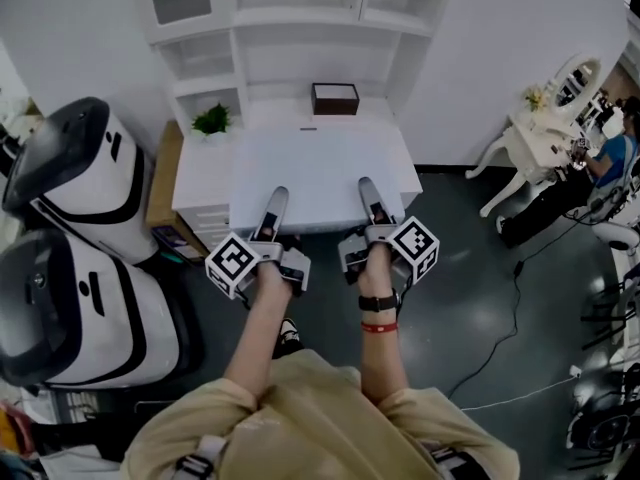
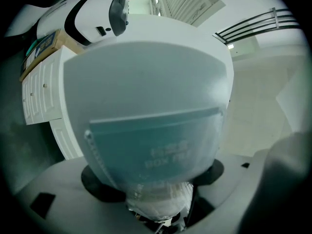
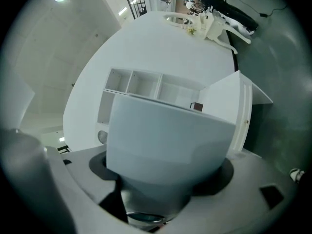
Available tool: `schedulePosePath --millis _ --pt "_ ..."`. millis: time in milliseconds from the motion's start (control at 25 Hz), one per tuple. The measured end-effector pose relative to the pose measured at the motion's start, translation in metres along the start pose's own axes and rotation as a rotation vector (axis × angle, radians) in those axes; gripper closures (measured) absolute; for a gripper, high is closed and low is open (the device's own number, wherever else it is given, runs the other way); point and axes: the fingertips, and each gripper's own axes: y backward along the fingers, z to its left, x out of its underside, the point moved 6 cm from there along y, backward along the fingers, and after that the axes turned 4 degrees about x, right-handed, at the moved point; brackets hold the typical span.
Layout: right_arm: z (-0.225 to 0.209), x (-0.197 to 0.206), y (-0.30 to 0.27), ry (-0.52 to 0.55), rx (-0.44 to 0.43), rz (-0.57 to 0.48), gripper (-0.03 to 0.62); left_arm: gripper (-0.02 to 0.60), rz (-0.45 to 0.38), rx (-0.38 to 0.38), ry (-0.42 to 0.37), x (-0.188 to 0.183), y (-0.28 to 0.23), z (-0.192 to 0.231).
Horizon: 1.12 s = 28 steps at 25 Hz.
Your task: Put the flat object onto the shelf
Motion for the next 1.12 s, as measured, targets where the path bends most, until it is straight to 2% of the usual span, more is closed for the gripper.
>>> schedulePosePath --millis 280,560,920,1120 --pt "0.010 -0.001 -0.060 -0.005 -0.026 0.029 0.212 0.214 -0.027 0.005 -0.020 -0.037 -0.041 0.007" --pt "0.020 0.000 -0.116 0.013 -0.023 0.029 0.212 0.216 -0.022 -0.001 0.001 -0.075 -0.085 0.022" --pt "0.011 -0.011 -0.167 -0.032 -0.008 0.029 0.212 0.221 -0.001 -0.029 -0.015 -0.099 -0.135 0.039" --pt "0.012 -0.023 -0.205 -0.033 0.001 0.034 0.212 0.222 -0.012 -0.039 0.002 -0.112 -0.168 0.049"
